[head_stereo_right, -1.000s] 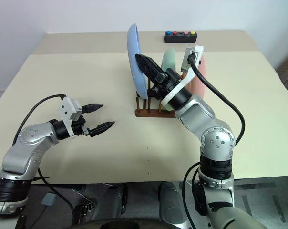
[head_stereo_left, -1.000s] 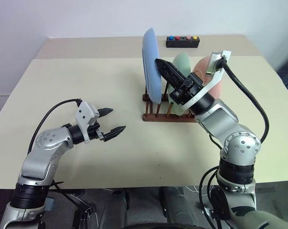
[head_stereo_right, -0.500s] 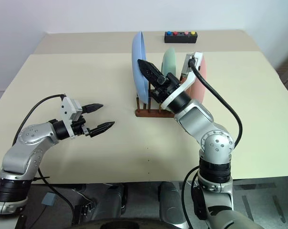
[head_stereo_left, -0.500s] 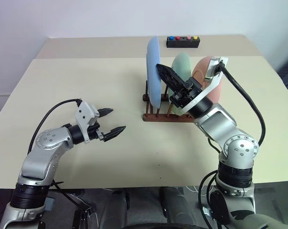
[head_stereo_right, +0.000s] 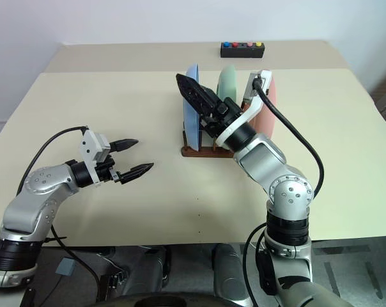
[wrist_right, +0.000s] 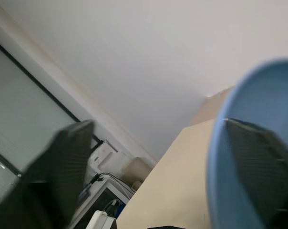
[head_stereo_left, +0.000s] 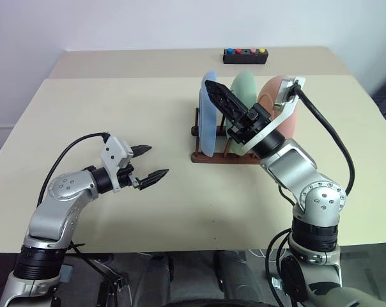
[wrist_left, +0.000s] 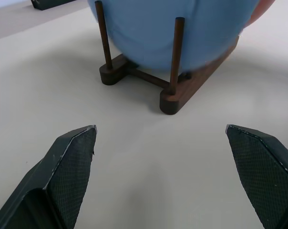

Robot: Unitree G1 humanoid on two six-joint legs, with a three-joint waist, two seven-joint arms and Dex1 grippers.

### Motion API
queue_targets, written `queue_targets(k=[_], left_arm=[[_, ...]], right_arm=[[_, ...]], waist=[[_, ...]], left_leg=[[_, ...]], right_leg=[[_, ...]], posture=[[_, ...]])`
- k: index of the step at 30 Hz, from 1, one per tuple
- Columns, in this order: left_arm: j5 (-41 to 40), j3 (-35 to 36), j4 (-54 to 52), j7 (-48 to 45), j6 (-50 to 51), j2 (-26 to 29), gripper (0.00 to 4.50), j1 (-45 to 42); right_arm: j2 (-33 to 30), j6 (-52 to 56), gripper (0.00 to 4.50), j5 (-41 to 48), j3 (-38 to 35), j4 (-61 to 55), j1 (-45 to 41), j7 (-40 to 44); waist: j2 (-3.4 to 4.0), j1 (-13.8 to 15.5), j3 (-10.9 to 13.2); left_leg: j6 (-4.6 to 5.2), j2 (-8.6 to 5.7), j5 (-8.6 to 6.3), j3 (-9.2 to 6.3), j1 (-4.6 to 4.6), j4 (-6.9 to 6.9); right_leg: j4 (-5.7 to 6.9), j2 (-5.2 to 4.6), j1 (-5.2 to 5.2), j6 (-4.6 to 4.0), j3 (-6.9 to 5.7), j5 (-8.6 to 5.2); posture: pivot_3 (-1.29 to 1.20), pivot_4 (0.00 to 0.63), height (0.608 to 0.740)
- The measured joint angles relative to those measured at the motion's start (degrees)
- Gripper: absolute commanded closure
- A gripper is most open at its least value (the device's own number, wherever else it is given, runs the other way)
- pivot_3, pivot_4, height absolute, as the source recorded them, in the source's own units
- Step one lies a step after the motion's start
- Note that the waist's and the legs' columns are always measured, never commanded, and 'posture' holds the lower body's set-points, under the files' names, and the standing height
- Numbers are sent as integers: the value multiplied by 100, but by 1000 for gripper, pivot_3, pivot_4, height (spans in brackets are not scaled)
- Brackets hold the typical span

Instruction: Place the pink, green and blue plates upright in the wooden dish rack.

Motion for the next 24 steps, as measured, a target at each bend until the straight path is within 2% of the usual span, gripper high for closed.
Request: queue_targets(k=[19,24], left_arm=[[0,-7,0,-2,0,-1,0,-1],[2,-31,0,3,-10,-16,0,-5]], right_arm=[[-574,-123,265,-843,13,-129,-419,764],[-1607,-307,265,-1356,-124,-250,-648,1803]], waist=[[0,2,0],[1,24,1]], left_leg=[[0,0,0,0,-2,-1],[0,0,0,1,-9,2]], right_leg=[[-3,0,-2,-4,0,-3],[-13,-1,-1,-5,-1,-3]], posture=[[0,150,730],[0,150,730]])
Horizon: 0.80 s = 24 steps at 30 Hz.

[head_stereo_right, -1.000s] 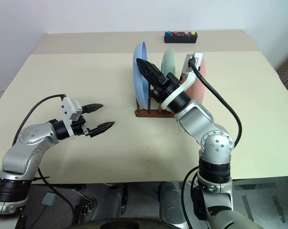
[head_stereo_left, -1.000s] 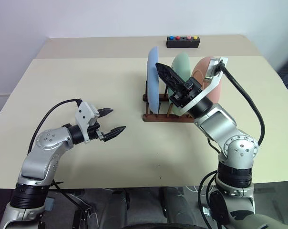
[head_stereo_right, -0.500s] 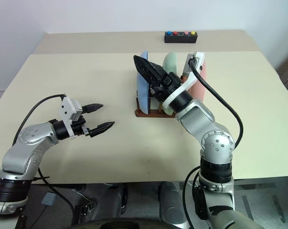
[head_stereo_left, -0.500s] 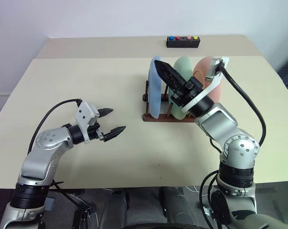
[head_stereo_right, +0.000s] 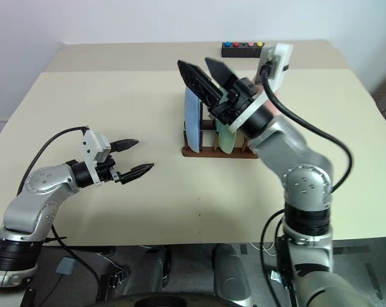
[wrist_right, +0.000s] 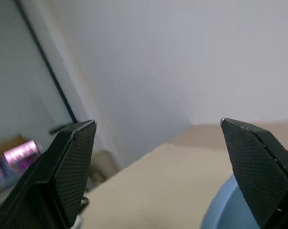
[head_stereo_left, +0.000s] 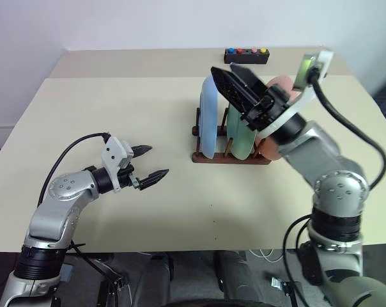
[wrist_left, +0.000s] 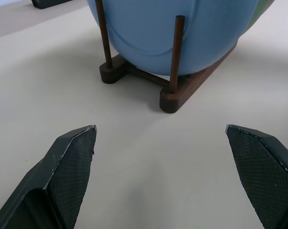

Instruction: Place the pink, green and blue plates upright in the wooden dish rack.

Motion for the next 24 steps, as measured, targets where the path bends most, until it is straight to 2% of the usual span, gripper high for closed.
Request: queue_targets(k=[3,6,8,10,13,17,20,24], left_arm=[[1,-10,11,2,-26,-16,0,13],[9,-36,39,1,-33,-34,0,-13],[12,-67,69,-9,-63,-64,0,-52],[46,-69,173,-16,-75,-61,0,-54],[100,-112,298,-38,-120,-112,0,-110],[129,-215,526,-130,-234,-212,0,-242],[193,-250,679,-160,-321,-254,0,-298],[282,-259,785,-166,-445,-268,0,-307]], right_arm=[[-995,-217,265,-310,-515,-38,145,936],[-1453,-438,265,-513,-1020,34,533,1564],[-2048,-512,265,-689,-1498,84,1389,2261],[-2361,-511,265,-828,-2105,229,2361,2942],[-2495,-574,265,-985,-2605,360,3163,3517],[-2499,-1045,265,-1949,-2789,798,4390,4002],[-2370,-1484,265,-2534,-2624,1019,4750,4113],[-2116,-1932,265,-3090,-2173,1455,4769,4116]], waist=[[-3,28,0],[-3,14,0],[-5,69,0],[-7,130,1],[-7,129,1],[-17,138,-6],[-18,114,-6],[-17,118,-6]], left_leg=[[2,0,-1,1,-2,-1],[3,0,-2,1,0,-3],[6,0,-4,1,-2,-2],[12,-1,-7,6,-2,4],[12,-1,-7,12,7,9],[12,-1,-7,18,13,12],[11,0,-7,18,17,8],[11,-1,-7,19,16,8]], right_leg=[[-7,-1,1,0,0,0],[-5,0,1,0,0,0],[-9,-1,5,2,-1,-2],[-12,-1,6,3,2,-2],[-9,0,11,-1,7,-3],[-13,-1,19,-3,11,-5],[-12,1,19,-3,11,-5],[-12,-1,19,-3,12,-5]], posture=[[0,150,730],[0,150,730],[0,150,730],[0,150,730],[0,150,730],[0,150,730],[0,150,730],[0,150,730]])
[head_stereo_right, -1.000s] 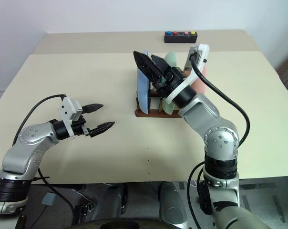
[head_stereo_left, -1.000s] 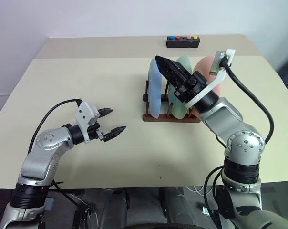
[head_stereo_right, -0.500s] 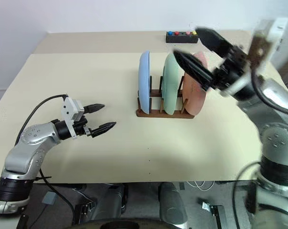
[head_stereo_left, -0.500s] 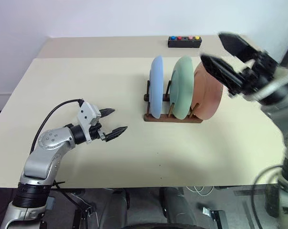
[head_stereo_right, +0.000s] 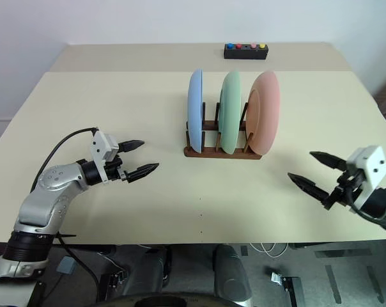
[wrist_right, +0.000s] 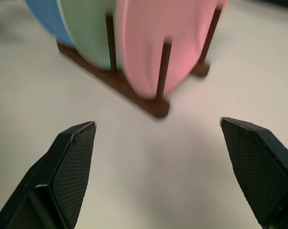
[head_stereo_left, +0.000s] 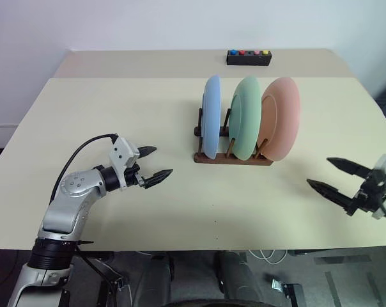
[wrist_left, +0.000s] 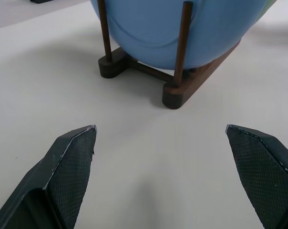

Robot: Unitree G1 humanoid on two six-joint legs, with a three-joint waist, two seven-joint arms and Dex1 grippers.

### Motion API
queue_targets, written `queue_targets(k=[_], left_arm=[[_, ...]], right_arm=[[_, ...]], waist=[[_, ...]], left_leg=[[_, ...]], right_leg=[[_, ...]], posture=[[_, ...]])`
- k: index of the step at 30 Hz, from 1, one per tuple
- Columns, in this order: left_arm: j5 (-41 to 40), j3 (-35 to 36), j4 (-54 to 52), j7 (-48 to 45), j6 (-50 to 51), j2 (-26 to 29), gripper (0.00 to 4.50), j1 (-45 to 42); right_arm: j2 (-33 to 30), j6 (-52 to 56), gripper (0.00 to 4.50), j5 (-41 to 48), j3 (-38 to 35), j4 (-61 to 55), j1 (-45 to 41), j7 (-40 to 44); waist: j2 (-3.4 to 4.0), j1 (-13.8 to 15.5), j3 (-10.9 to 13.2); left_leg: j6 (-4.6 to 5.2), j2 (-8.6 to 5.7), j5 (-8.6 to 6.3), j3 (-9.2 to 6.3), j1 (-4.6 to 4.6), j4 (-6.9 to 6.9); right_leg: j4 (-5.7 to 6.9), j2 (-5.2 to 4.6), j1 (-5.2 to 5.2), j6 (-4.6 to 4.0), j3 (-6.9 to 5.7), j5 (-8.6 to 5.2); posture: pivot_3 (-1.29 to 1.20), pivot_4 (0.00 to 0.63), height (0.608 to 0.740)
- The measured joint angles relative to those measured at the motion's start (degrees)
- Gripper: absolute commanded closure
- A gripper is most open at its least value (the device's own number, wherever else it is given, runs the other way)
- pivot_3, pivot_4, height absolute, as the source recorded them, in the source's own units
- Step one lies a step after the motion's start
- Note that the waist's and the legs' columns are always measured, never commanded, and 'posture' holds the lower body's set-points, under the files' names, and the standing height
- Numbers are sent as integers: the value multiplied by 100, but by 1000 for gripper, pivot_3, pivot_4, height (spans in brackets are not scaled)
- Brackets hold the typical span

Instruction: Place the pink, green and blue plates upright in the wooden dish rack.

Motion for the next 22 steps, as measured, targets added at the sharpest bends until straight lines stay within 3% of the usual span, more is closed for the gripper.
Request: queue_targets(k=[12,22], left_arm=[[274,122,417,375,-363,-15,0,186],[320,299,308,599,-374,-18,0,432]], right_arm=[[194,-1110,265,-673,552,1615,-1015,100],[381,-1284,265,-703,729,1840,-1078,115]], waist=[[0,10,0],[0,16,0]], left_leg=[[0,0,0,-1,3,1],[-1,0,0,-2,5,2]], right_leg=[[2,0,3,1,-1,1],[6,0,5,2,-1,2]], posture=[[0,150,730],[0,150,730]])
